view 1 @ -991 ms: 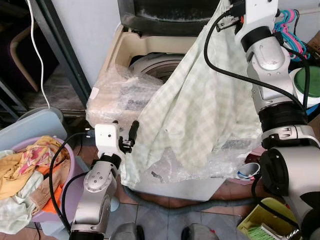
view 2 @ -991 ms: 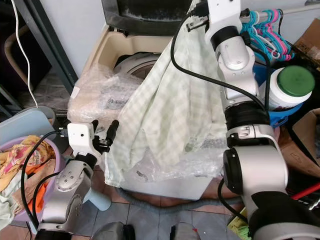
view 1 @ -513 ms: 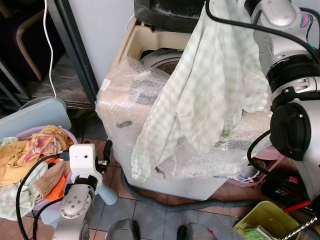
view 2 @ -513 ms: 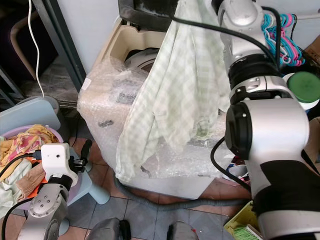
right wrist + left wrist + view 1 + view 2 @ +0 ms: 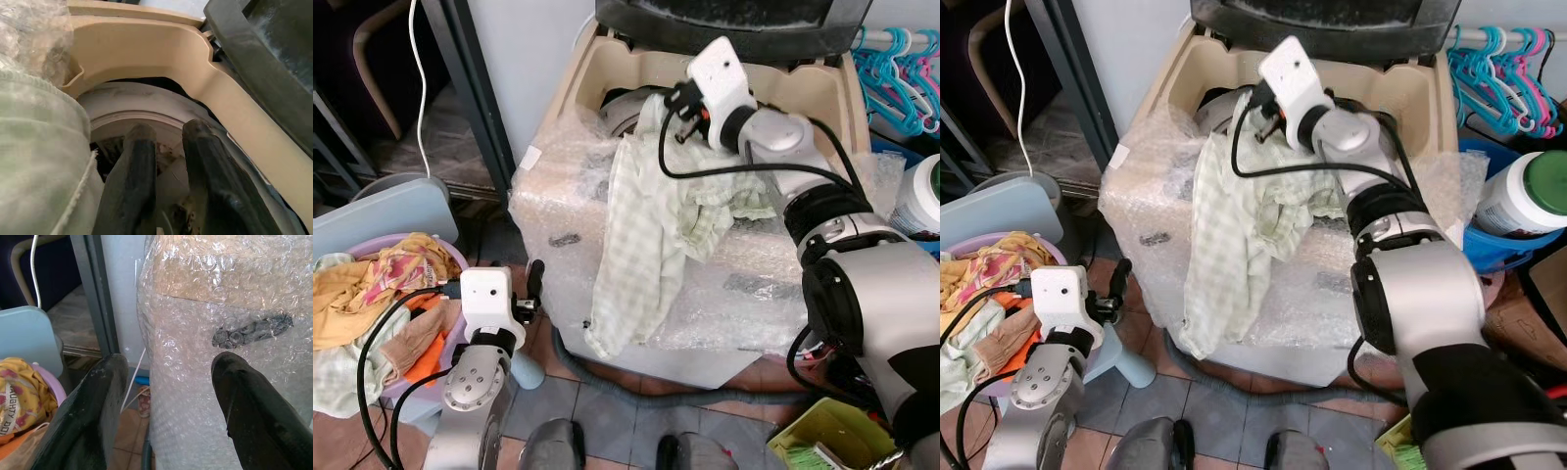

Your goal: Clothes washing

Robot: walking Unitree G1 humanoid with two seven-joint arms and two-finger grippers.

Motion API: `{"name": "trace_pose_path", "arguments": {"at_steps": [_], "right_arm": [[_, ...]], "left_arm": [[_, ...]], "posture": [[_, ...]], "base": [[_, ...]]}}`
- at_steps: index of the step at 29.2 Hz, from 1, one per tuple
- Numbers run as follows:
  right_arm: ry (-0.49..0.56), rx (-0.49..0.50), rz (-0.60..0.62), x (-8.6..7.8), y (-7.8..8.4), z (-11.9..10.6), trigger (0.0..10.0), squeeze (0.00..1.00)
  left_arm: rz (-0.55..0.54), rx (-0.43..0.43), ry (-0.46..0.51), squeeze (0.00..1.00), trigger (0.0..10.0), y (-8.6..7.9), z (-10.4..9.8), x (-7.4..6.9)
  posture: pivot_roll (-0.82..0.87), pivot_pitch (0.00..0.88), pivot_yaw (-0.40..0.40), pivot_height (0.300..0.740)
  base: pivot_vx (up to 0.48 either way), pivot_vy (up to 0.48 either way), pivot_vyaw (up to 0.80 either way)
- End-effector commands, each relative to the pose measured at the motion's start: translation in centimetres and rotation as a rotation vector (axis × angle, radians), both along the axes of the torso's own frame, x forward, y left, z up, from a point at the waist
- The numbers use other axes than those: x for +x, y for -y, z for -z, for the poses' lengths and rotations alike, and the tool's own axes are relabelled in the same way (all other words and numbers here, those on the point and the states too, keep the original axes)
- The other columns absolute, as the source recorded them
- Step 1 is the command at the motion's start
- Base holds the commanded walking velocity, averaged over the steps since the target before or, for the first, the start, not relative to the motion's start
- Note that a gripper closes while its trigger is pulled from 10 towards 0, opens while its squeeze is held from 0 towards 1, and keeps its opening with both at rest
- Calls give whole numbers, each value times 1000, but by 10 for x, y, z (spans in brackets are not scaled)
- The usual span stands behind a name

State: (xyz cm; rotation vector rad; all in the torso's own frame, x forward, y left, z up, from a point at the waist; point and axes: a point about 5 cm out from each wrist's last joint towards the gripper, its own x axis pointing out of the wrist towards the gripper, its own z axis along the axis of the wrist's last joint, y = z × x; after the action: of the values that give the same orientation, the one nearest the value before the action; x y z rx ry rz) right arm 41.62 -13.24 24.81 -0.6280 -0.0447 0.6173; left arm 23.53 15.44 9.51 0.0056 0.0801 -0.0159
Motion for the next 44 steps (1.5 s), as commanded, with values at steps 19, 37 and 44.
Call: {"name": "trace_pose_path", "arguments": {"at_steps": [19, 37, 44], "right_arm": [[-233, 89, -497, -81, 55, 12, 10000, 1000], [-111, -75, -134, -62, 5, 78, 0, 882], [-133, 63, 214, -29, 36, 69, 0, 0]], "left_arm": [[84, -1, -21, 0, 10000, 9, 4, 14], [98, -8, -6, 0, 10000, 14, 3, 22], [98, -11, -1, 0, 10000, 16, 3, 24]], "posture": [[-20, 74, 58, 740], [-11, 61, 54, 740], [-15, 58, 48, 740]], "base": [[0, 0, 0], [0, 0, 0], [0, 0, 0]]}}
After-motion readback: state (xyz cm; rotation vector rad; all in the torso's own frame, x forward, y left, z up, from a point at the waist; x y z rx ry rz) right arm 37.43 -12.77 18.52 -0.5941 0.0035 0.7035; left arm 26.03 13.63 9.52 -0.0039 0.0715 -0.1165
